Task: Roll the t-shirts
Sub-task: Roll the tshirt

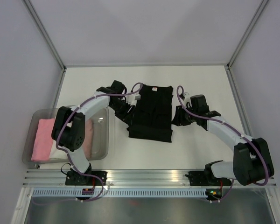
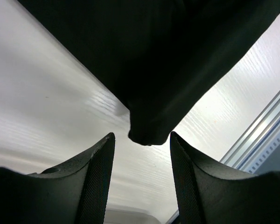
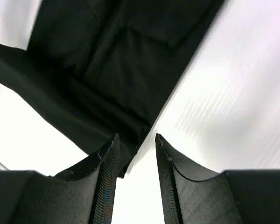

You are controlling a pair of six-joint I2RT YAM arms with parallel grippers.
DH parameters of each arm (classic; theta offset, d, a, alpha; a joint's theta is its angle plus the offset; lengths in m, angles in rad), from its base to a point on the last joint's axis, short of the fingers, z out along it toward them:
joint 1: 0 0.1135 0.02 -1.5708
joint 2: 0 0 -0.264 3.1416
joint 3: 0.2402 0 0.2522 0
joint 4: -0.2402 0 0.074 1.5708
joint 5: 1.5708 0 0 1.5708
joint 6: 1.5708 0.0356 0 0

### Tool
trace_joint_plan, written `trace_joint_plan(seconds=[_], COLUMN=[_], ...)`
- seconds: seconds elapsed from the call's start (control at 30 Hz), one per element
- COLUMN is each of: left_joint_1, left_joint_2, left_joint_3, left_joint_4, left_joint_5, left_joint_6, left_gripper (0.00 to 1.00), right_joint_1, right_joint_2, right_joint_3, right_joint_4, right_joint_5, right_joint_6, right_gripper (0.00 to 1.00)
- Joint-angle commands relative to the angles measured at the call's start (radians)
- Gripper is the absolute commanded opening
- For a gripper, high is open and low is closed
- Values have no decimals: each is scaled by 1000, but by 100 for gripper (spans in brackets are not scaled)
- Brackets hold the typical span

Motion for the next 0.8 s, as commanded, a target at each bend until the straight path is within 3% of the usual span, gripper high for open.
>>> trace_joint_plan(seconds=[0.0, 0.23, 0.37, 0.53, 0.7, 0.77], left_joint_1=[-27, -47, -50, -50, -50, -50], left_joint_2=[-15, 55, 69, 87, 88, 84], left_joint_3=[-40, -23, -17, -17, 5, 9], left_joint_4=[27, 34, 33, 34, 34, 37], left_joint_5=[-3, 2, 86, 92, 178, 213], left_joint_6=[-87, -93, -98, -96, -108, -89], left_gripper=[57, 57, 54, 50, 22, 15], right_joint_1=[3, 35, 49, 58, 57, 57], right_joint_2=[-17, -43, 6, 63, 123, 143], right_joint_3=[-69, -145, -160, -172, -158, -155], right_joint_4=[-41, 37, 102, 191, 238, 254], right_joint_5=[2, -7, -31, -42, -93, -96], right_joint_6=[160, 231, 258, 277, 285, 283], right_gripper=[43, 47, 47, 47, 46, 45])
